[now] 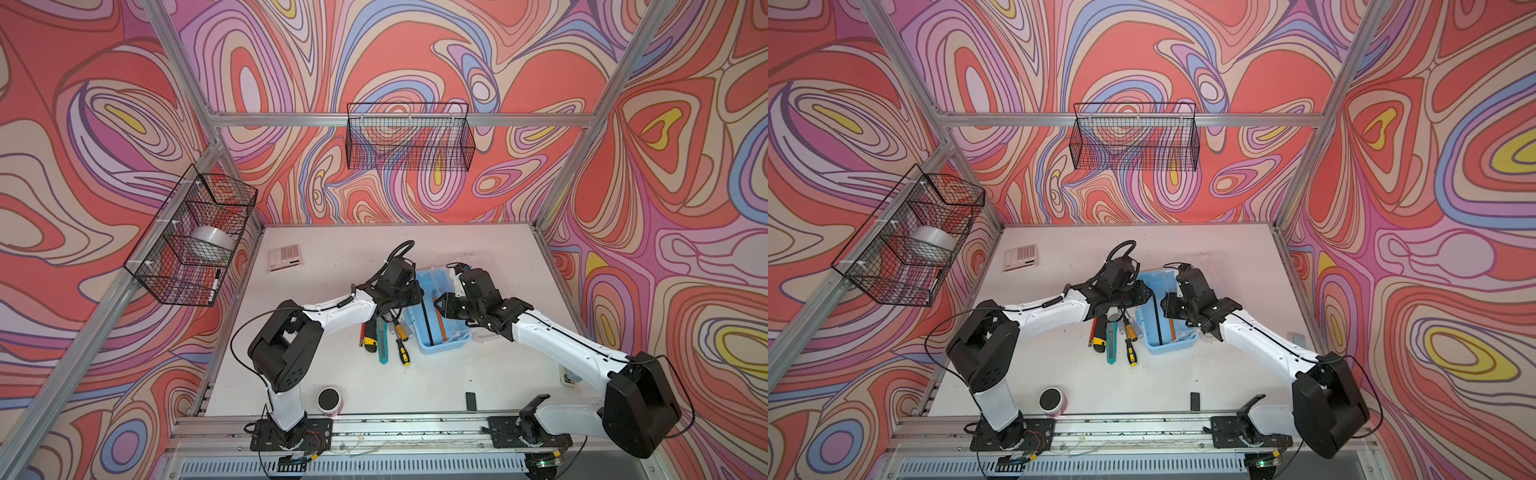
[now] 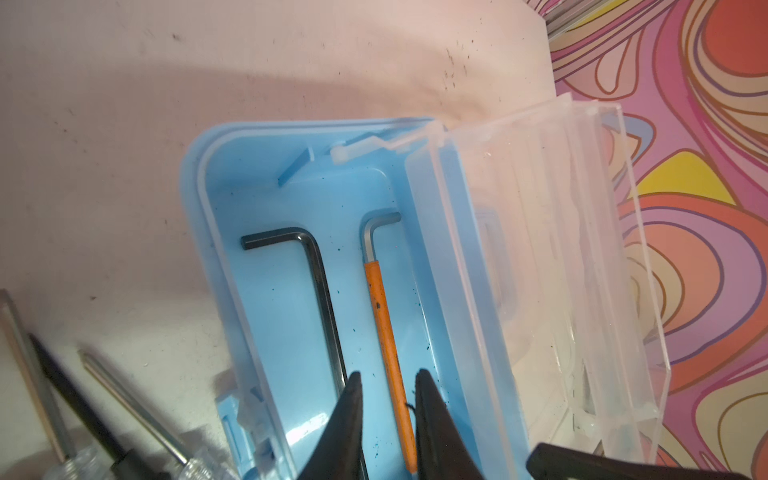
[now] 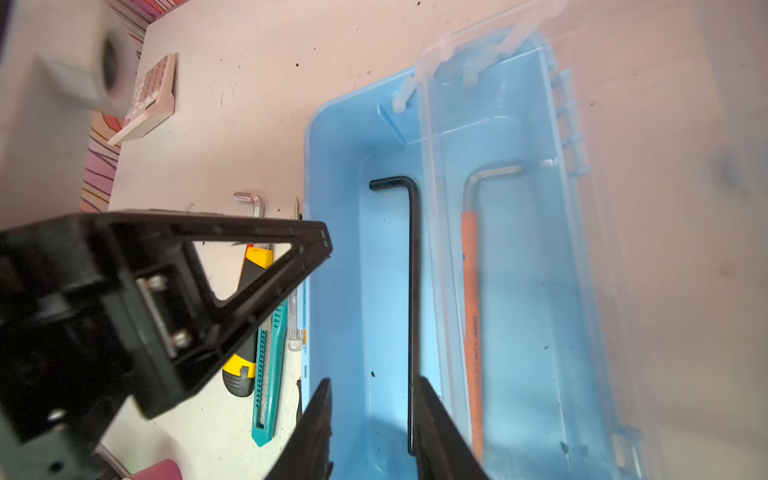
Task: Pack the tool kit
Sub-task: 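Move the left gripper back over the red-handled hex key beside the box, then lower the left gripper onto the red-handled hex key and close on it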
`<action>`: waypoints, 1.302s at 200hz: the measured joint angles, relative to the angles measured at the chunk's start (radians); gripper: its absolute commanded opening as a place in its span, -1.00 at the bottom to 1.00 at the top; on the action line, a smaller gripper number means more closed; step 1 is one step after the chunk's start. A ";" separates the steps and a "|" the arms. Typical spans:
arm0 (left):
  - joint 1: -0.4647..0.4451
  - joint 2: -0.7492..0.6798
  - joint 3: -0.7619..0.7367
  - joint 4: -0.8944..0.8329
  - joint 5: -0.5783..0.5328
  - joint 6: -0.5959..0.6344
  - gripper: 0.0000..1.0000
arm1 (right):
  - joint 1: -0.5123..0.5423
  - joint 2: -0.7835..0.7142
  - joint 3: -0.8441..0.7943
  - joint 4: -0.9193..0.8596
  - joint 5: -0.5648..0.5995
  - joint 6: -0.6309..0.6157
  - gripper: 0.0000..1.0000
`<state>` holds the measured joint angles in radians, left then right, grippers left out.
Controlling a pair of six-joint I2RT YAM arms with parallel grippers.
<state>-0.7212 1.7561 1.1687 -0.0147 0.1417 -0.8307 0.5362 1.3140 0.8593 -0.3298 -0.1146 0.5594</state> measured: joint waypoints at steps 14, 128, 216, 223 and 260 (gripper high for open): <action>0.000 -0.046 -0.015 -0.018 -0.024 0.025 -0.46 | 0.000 -0.008 0.001 -0.004 -0.006 -0.002 -0.24; 0.110 -0.444 -0.242 -0.278 -0.225 0.186 -0.32 | 0.108 -0.042 0.076 -0.037 -0.022 -0.016 -0.30; 0.206 -0.330 -0.323 -0.280 -0.183 0.231 -0.38 | 0.133 0.016 0.093 -0.037 0.000 -0.007 -0.32; 0.211 -0.314 -0.323 -0.278 -0.181 0.237 -0.38 | 0.133 0.018 0.093 -0.037 0.002 -0.007 -0.32; 0.217 -0.239 -0.322 -0.269 -0.172 0.264 -0.43 | 0.133 0.031 0.093 -0.036 0.010 -0.003 -0.32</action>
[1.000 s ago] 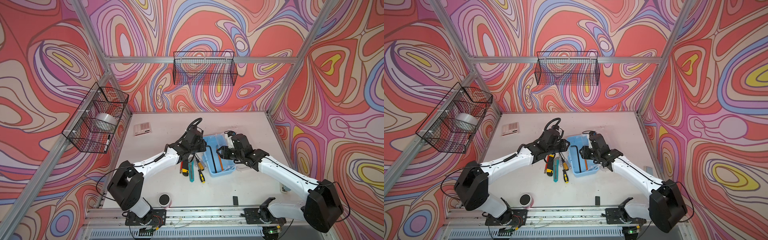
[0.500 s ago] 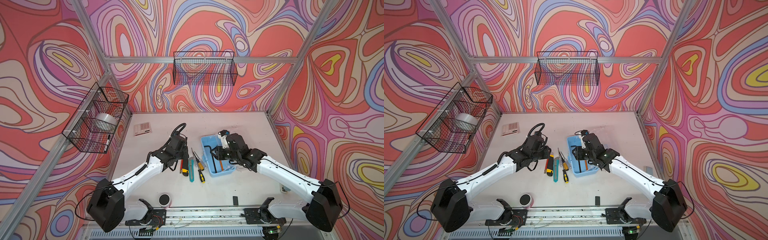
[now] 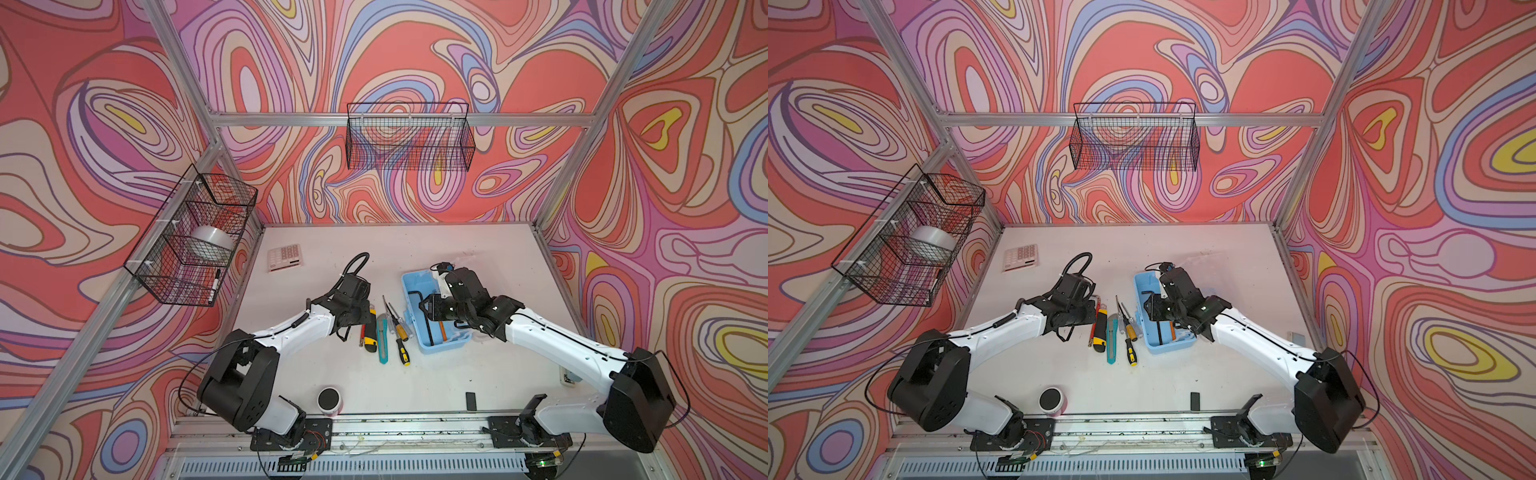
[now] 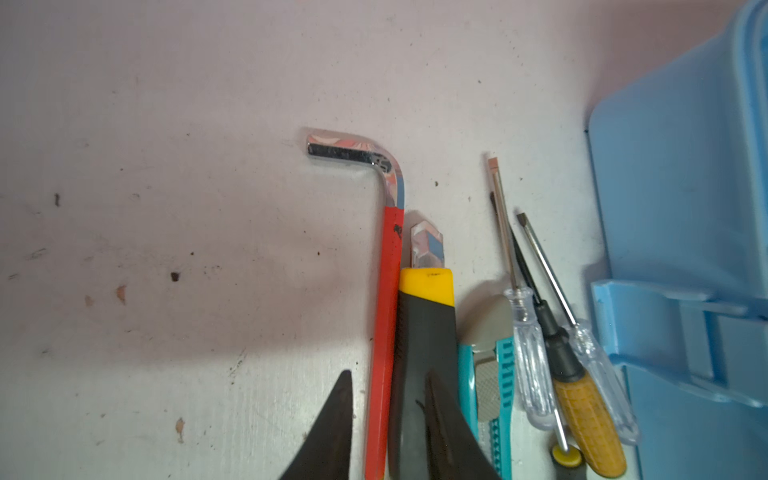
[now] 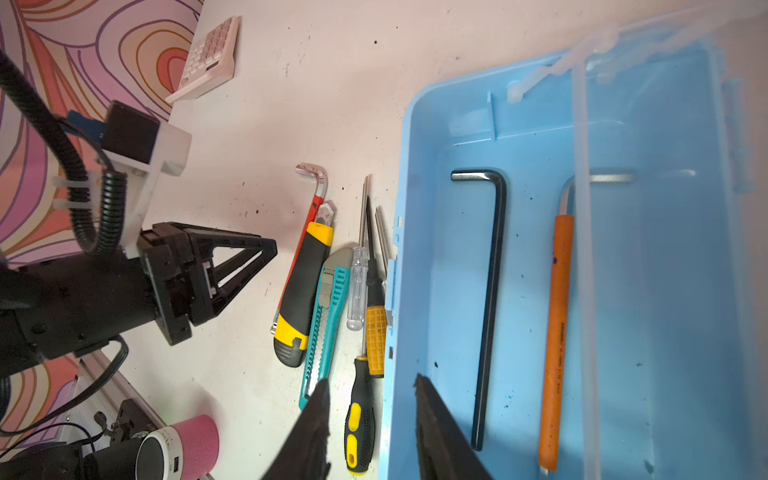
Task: Pack the tool kit
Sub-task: 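Lower the left gripper onto the red-handled hex key and close on it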
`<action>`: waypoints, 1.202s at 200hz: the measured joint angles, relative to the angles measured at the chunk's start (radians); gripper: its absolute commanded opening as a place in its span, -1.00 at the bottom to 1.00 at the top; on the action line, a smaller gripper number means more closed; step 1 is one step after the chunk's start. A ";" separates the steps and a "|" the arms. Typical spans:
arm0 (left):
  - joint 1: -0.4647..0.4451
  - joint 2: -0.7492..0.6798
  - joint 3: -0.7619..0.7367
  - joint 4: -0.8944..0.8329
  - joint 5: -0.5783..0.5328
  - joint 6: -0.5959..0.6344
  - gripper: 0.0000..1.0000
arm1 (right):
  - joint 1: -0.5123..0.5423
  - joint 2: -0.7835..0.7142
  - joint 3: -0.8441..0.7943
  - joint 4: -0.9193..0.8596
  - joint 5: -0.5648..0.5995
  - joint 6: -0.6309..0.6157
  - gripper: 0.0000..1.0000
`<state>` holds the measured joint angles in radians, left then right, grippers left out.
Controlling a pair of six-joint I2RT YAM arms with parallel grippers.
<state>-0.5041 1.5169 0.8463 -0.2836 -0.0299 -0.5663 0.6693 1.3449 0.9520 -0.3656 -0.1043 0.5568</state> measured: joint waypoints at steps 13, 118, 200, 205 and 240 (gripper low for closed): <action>0.000 0.020 0.000 0.003 0.000 0.007 -0.45 | 0.000 0.005 0.000 0.000 0.003 0.002 -0.32; 0.001 0.130 0.047 0.009 -0.001 0.037 -0.50 | 0.000 0.034 0.000 0.003 0.022 0.003 -0.32; 0.001 0.169 0.080 0.025 -0.025 0.051 -0.57 | 0.000 0.040 0.000 0.008 0.039 0.002 -0.31; 0.001 0.171 0.080 0.024 -0.031 0.053 -0.57 | 0.000 0.042 0.000 0.007 0.039 0.002 -0.31; 0.001 0.179 0.081 0.018 -0.059 0.066 -0.58 | 0.000 0.054 0.000 0.008 0.041 0.002 -0.31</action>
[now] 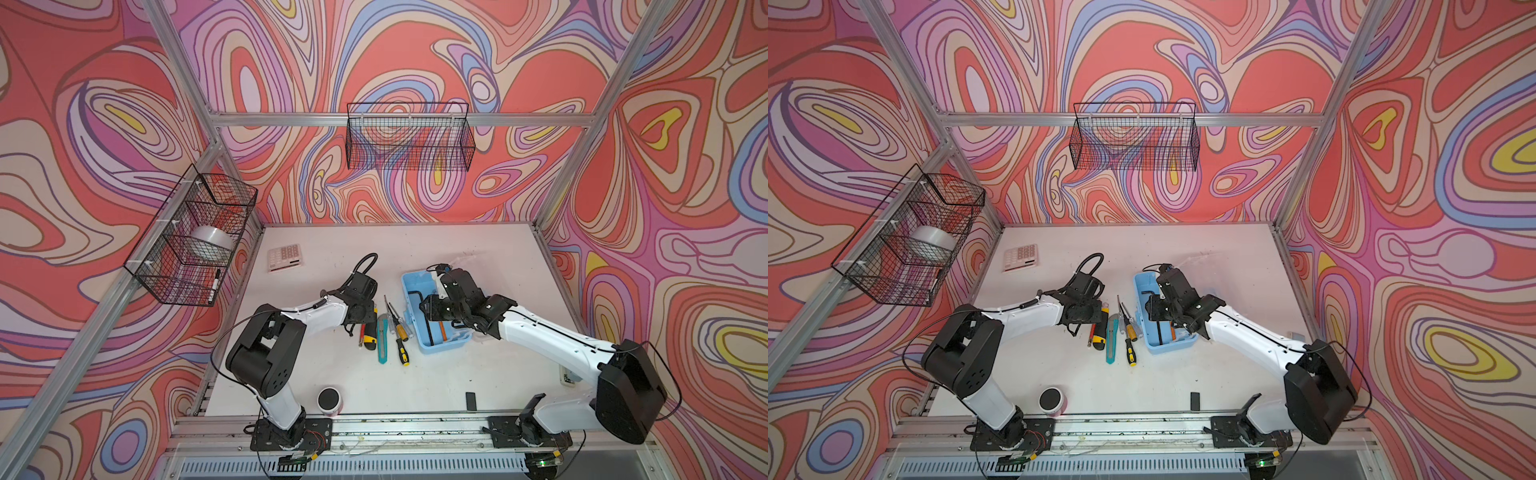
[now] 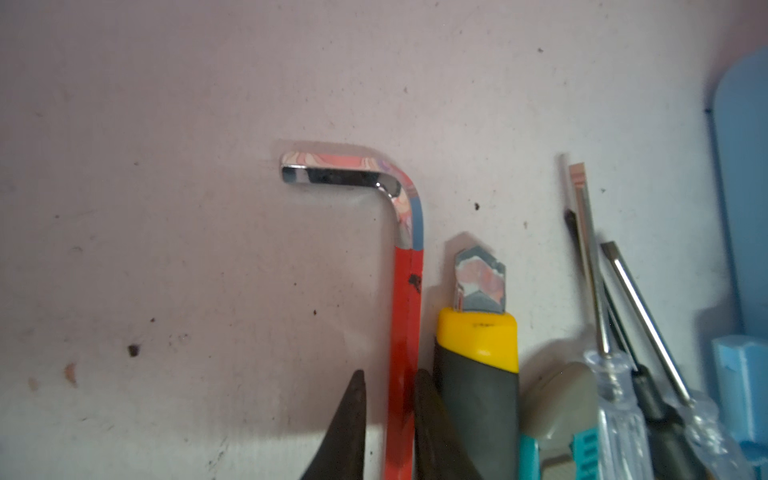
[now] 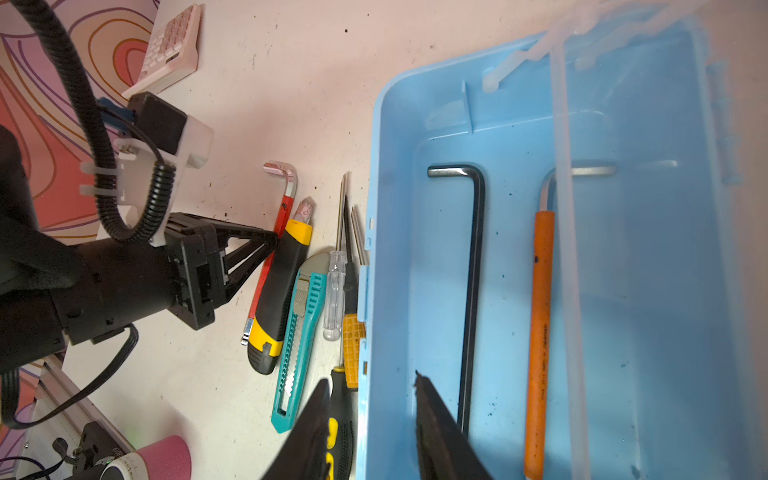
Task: Pack the tool kit
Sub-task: 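Lower the left gripper onto the red-handled hex key and close on it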
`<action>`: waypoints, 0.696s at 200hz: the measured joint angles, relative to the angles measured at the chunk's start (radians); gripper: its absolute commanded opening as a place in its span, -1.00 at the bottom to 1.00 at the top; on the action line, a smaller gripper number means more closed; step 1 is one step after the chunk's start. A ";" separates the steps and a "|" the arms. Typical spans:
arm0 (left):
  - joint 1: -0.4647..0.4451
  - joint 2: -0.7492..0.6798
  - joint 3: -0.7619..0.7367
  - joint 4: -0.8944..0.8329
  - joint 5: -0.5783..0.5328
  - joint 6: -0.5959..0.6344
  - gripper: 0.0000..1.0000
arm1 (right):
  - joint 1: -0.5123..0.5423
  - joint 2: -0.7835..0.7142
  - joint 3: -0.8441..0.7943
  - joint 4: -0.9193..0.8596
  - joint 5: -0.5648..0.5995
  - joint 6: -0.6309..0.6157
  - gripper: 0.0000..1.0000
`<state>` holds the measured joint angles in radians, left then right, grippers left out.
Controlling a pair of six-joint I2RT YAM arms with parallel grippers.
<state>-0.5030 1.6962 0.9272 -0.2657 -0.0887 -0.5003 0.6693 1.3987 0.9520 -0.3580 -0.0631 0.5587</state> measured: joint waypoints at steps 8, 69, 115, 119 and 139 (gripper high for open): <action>0.000 0.000 0.000 0.000 -0.004 0.000 -0.58 | 0.000 0.002 0.000 0.000 0.001 0.000 -0.31; 0.000 0.021 0.005 0.000 -0.009 0.003 -0.67 | 0.000 0.006 0.000 0.006 0.006 0.000 -0.31; 0.000 0.032 0.012 0.000 -0.014 0.003 -0.75 | 0.000 0.006 0.000 0.006 0.015 0.000 -0.31; 0.000 0.032 0.012 0.000 -0.014 0.002 -0.76 | 0.000 0.006 0.000 0.006 0.015 0.000 -0.31; 0.000 0.032 0.012 0.000 -0.016 0.002 -0.83 | 0.000 0.006 0.000 0.006 0.017 0.000 -0.31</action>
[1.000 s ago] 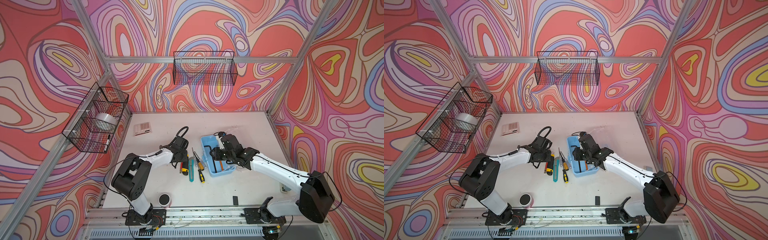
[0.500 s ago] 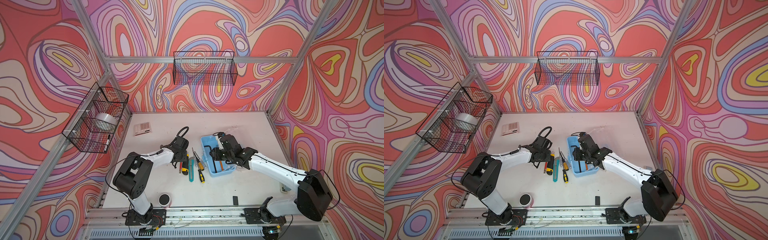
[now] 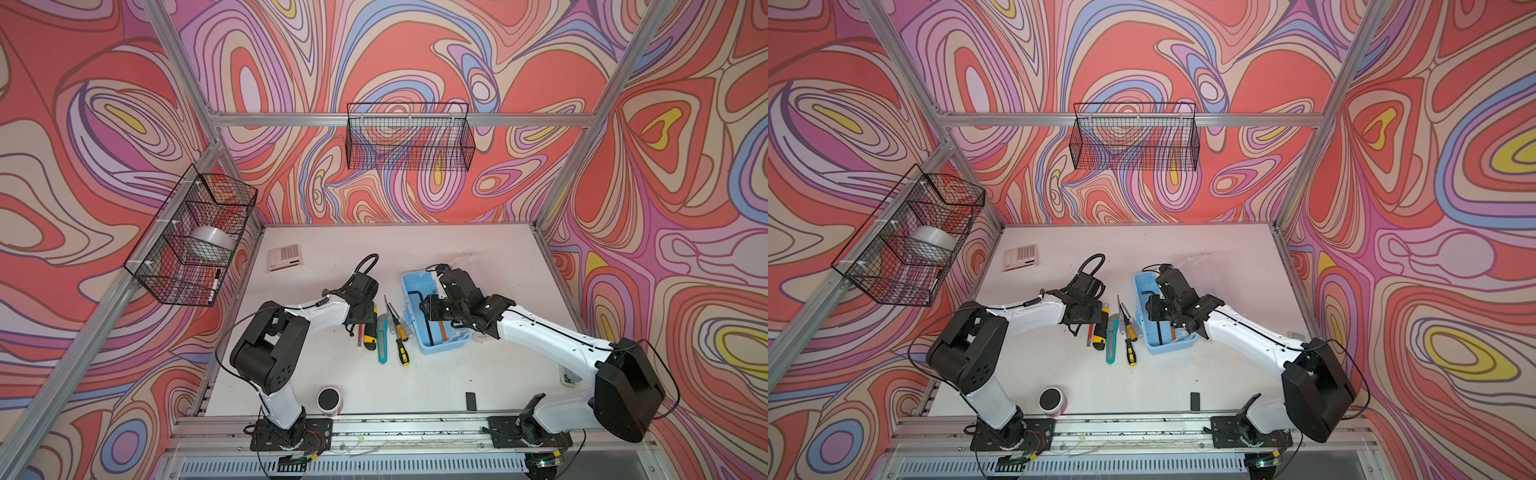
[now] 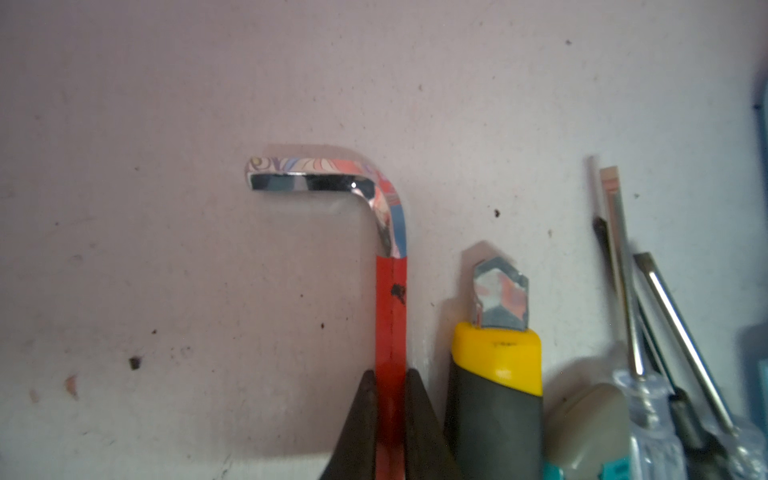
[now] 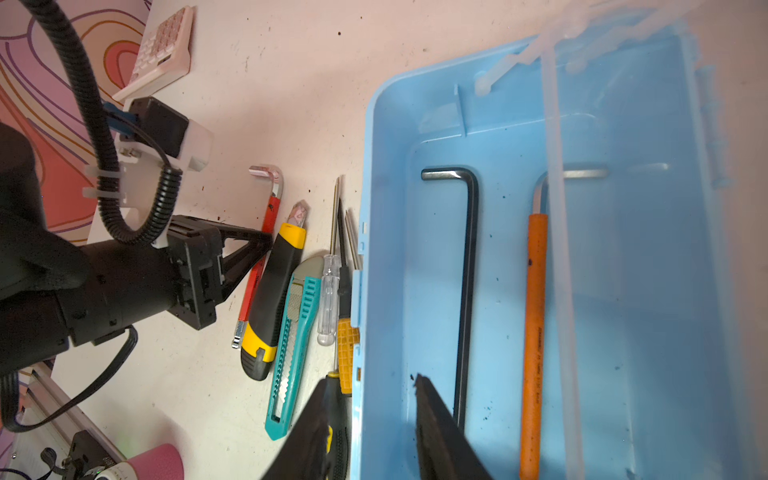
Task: Pack the tool kit
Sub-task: 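Lower the left gripper onto the red-handled hex key and close on it, then carry the red-handled hex key with the left gripper into the box and release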
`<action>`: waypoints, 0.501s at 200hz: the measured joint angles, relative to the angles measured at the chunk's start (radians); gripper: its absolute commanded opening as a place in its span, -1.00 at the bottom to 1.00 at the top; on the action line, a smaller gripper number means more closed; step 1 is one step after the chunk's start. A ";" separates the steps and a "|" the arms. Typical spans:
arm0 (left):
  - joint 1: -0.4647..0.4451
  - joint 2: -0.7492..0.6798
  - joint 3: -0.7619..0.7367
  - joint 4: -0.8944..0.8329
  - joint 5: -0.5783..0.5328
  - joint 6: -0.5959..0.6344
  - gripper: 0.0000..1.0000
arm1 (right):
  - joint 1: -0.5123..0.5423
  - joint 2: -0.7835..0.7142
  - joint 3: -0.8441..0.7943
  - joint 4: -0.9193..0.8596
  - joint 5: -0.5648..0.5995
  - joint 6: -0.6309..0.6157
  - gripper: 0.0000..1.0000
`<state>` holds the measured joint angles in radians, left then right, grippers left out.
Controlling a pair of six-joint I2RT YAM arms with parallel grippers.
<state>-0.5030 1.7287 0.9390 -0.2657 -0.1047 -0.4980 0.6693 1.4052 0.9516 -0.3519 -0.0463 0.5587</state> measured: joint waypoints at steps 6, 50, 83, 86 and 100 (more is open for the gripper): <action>0.000 0.000 0.000 0.000 -0.001 0.000 -0.85 | 0.000 0.000 0.000 0.000 0.001 0.000 -0.31; 0.000 -0.001 0.000 -0.001 -0.001 0.000 -1.00 | 0.000 0.000 0.000 0.000 0.006 0.000 -0.31; 0.000 -0.021 0.000 -0.034 0.000 0.000 -1.00 | 0.000 0.000 0.000 0.000 0.007 0.001 -0.31; 0.000 -0.026 0.000 -0.039 -0.001 0.000 -1.00 | 0.000 0.000 0.000 0.000 0.007 0.001 -0.31; 0.000 -0.056 0.000 -0.054 -0.001 0.000 -1.00 | 0.000 0.000 0.000 0.000 0.010 0.002 -0.31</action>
<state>-0.5030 1.6730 0.9390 -0.3199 -0.1055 -0.4976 0.6693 1.4048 0.9516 -0.3519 -0.0368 0.5606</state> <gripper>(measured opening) 0.093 0.344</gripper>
